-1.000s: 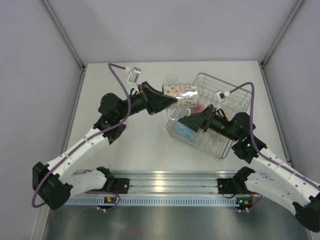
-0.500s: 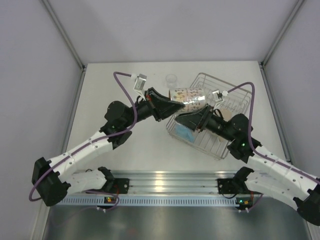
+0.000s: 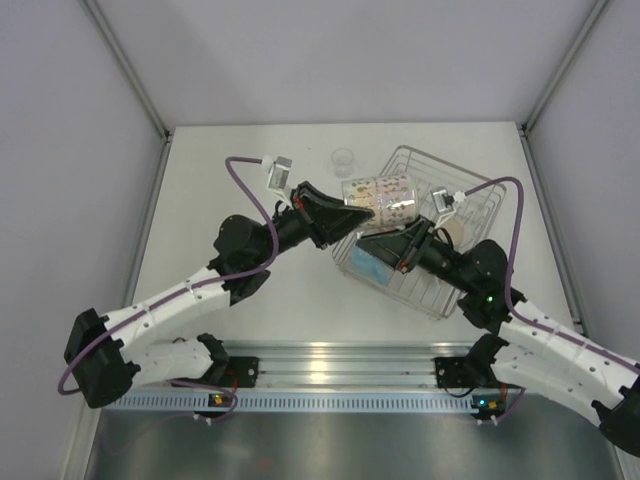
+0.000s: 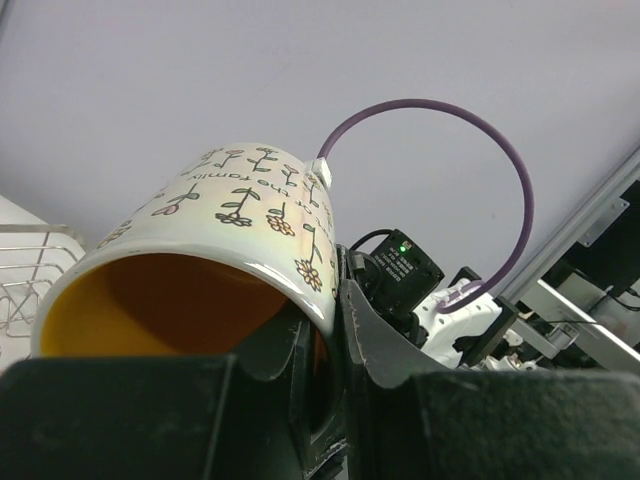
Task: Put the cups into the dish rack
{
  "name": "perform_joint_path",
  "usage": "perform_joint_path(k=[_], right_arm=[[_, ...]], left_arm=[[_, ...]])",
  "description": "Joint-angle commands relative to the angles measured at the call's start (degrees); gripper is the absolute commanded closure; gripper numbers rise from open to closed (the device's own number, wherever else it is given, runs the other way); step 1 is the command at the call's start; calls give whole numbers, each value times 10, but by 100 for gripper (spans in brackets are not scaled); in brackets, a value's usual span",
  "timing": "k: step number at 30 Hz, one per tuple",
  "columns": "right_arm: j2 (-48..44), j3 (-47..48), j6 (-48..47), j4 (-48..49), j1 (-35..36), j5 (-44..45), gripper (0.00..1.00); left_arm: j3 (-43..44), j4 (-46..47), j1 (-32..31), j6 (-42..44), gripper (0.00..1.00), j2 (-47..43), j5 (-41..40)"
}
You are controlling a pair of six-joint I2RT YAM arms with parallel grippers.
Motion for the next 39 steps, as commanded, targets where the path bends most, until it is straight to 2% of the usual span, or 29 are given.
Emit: perform_joint_path(k=[1,4,14,16,17,20,27,29,32,35,37,38,39], right_arm=[[-25,-5,-14,69,7,17,78],[-40,-22,-15,89,7,27,100],[-67,-37,10,87,7,88,100],[-69,-29,5,63,7,93,95],[-70,-24,0,58,7,88,84],[-71,-23,5,55,7,87,66],[-69,-13,8,44,7,89,51],[-65,-9,5,38,8,89,53],[-56,-8,4,35,7,88,70],[-46,-8,0,25,7,83,77],[-41,-10,-2,16,7,77,89],[-41,-15,-4,14,8,74,100],[-41,-18,-3,13,7,72,100]], left_arm=[[-24,112,-7,-8,100,-6,-1],[-45,141,-7,-21,100,-7,2],[-64,192,-14,-62,100,16,-12],[-61,192,-19,-57,100,23,-14],[-57,192,-20,-54,100,27,-14],[-56,192,-20,-54,100,38,-20],[-68,192,-26,-52,100,41,-67],[-67,192,-27,-55,100,42,-69],[-71,192,-32,-52,100,42,-76],[-68,192,-34,-47,100,43,-72],[-64,192,-34,-44,100,47,-62],[-64,192,-34,-44,100,49,-53],[-64,192,-34,-44,100,51,-50]])
